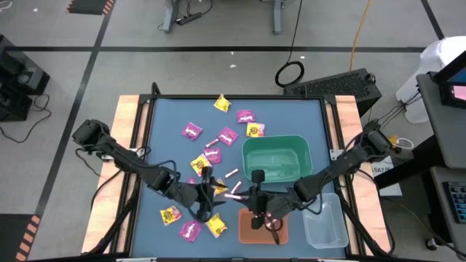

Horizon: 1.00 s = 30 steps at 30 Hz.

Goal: Sort candy
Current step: Put the white candy into the orange bin

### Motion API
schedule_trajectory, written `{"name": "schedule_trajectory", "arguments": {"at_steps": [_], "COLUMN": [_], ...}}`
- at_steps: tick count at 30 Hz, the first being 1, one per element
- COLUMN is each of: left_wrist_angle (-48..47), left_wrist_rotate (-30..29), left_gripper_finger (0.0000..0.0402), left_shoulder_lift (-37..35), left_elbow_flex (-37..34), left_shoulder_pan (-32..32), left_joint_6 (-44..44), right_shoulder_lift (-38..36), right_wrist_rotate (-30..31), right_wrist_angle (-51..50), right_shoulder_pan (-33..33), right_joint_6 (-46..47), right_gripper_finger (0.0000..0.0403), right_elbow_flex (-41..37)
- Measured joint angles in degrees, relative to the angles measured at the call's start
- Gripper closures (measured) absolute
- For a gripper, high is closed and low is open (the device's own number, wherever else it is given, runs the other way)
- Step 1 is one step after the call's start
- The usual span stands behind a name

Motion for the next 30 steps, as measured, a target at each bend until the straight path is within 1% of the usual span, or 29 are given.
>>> {"name": "schedule_trajectory", "arguments": {"at_steps": [3, 7, 9, 12, 15, 17, 19, 30], "left_wrist_angle": [0.13, 0.49, 0.99, 2.13, 2.59, 2.61, 2.19, 2.23], "left_wrist_rotate": [-3.46, -9.30, -12.09, -14.97, -15.69, -15.74, -15.75, -15.78], "left_gripper_finger": [0.0135, 0.0132, 0.0132, 0.0132, 0.0132, 0.0132, 0.0132, 0.0132], "left_shoulder_lift": [-0.03, -0.19, -0.33, -0.37, -0.39, -0.42, -0.42, -0.42], "left_elbow_flex": [0.00, 0.00, 0.00, 0.24, 1.05, 1.14, 1.14, 1.14], "left_shoulder_pan": [-1.40, -3.03, -3.81, -4.71, -5.55, -5.95, -6.13, -5.98], "left_joint_6": [2.23, 4.13, 5.74, 7.85, 8.59, 8.61, 8.62, 8.61], "right_shoulder_lift": [-2.32, -5.55, -6.57, -6.75, -6.75, -6.76, -6.75, -6.75], "right_wrist_rotate": [0.29, 0.82, 2.90, 8.82, 16.11, 18.30, 18.40, 18.11], "right_wrist_angle": [0.06, 0.62, 1.14, 0.81, -0.56, -2.36, -3.60, -3.35], "right_shoulder_pan": [1.81, 4.71, 6.44, 9.30, 11.89, 13.16, 14.33, 18.51], "right_joint_6": [-1.08, -2.53, -3.97, -8.13, -12.18, -14.39, -17.93, -36.68], "right_gripper_finger": [0.0363, 0.0363, 0.0362, 0.0362, 0.0362, 0.0362, 0.0362, 0.0363], "right_elbow_flex": [0.00, 0.00, 0.00, 0.00, -0.02, -0.02, -0.02, -0.02]}}
